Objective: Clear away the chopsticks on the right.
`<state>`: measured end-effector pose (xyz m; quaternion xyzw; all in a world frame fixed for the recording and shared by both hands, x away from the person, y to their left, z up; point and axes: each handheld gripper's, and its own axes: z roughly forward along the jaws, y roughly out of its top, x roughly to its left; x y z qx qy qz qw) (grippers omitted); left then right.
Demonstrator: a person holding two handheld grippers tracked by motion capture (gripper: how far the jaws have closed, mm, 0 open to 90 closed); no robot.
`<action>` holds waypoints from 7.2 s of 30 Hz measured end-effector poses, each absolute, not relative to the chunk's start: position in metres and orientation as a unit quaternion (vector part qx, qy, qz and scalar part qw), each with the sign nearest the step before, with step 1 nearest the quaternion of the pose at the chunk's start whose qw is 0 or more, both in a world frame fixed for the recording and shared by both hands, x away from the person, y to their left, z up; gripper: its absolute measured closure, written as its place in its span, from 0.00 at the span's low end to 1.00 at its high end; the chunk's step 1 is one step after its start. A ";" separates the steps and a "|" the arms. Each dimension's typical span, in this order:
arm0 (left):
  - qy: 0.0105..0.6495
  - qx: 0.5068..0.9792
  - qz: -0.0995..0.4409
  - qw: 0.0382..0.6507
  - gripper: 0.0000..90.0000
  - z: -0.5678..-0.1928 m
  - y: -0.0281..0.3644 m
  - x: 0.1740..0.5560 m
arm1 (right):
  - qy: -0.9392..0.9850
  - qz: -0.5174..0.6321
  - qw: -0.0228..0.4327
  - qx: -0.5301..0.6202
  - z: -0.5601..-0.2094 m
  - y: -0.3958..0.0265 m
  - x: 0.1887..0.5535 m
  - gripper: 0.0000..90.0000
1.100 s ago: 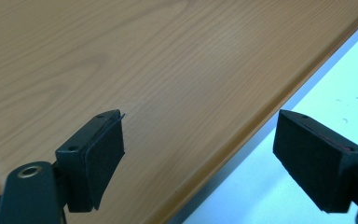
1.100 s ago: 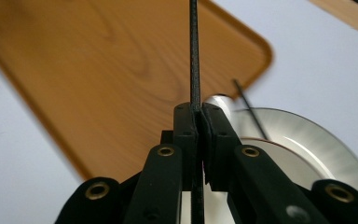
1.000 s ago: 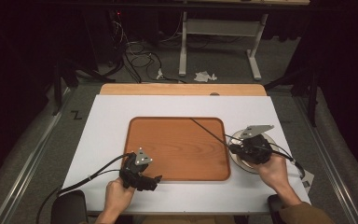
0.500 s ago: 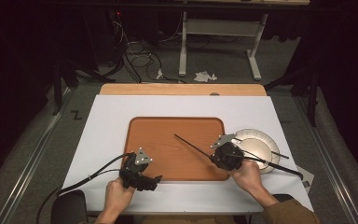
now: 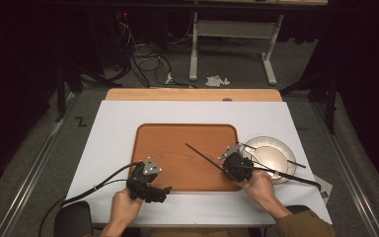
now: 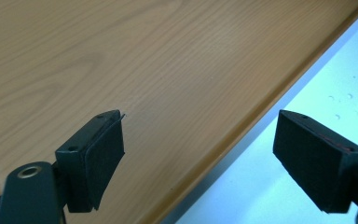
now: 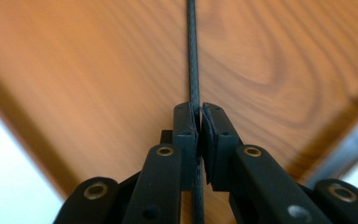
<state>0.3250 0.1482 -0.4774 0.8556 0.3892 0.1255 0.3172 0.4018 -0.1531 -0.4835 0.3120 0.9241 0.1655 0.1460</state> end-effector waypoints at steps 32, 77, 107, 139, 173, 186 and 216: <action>0.390 0.860 0.120 0.308 0.18 -0.481 0.146 0.326 | 0.897 0.258 0.173 0.316 -0.444 -0.188 0.395 0.77; 0.391 0.857 0.124 0.311 0.18 -0.479 0.147 0.326 | 0.821 0.314 0.187 0.439 -0.409 -0.312 0.419 0.74; 0.392 0.861 0.110 0.306 0.18 -0.482 0.146 0.333 | 0.820 0.223 0.133 0.511 -0.438 -0.357 0.426 0.74; 0.400 0.857 0.111 0.306 0.18 -0.485 0.145 0.338 | 0.841 0.192 0.132 0.488 -0.460 -0.350 0.436 0.95; 0.408 0.852 0.117 0.306 0.18 -0.480 0.153 0.339 | 0.834 0.352 0.130 0.405 -0.391 -0.305 0.405 0.95; 0.410 0.848 0.117 0.315 0.18 -0.478 0.156 0.339 | 0.888 0.329 0.101 0.306 -0.408 -0.205 0.384 0.95; 0.406 0.854 0.105 0.308 0.18 -0.483 0.152 0.336 | 0.921 0.184 0.105 0.328 -0.481 -0.152 0.399 0.95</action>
